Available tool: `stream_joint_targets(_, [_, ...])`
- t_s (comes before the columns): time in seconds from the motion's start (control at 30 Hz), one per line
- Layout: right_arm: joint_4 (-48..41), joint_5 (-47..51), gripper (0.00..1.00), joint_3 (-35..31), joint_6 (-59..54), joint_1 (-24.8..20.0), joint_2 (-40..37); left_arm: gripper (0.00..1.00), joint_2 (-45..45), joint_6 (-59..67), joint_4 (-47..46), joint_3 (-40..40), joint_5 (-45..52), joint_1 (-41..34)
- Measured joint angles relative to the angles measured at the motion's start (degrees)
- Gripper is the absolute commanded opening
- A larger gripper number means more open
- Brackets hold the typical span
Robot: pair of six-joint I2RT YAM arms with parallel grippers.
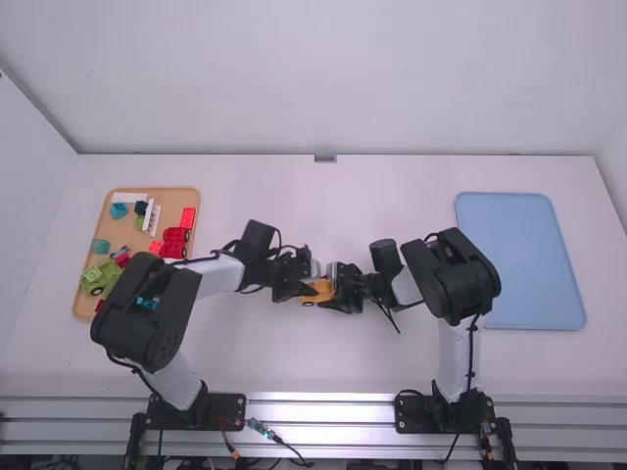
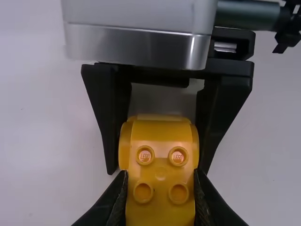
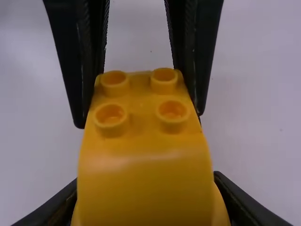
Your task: Assemble lego blocks to make yellow taxi
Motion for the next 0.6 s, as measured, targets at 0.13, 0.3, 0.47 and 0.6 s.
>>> stream_joint_targets(0.13, [0.0, -0.1, 0.38, 0.0, 0.0, -0.3, 0.0, 0.02, -0.6, -0.4, 0.3, 0.3, -3.9, -2.0])
stream_joint_targets(0.3, [0.0, -0.2, 0.38, -0.1, -0.1, -0.6, 0.0, 0.02, -0.9, -0.8, -2.0, 1.5, -6.5, -3.3])
stream_joint_targets(0.47, [0.0, -0.2, 0.38, -0.1, -0.1, -0.5, 0.0, 0.02, -0.9, -0.7, -6.3, 3.6, -8.7, -3.9])
stream_joint_targets(0.6, [0.0, -0.1, 0.38, -0.1, -0.1, -0.5, 0.0, 0.02, -0.9, -0.8, -7.0, 4.2, -9.8, -4.4])
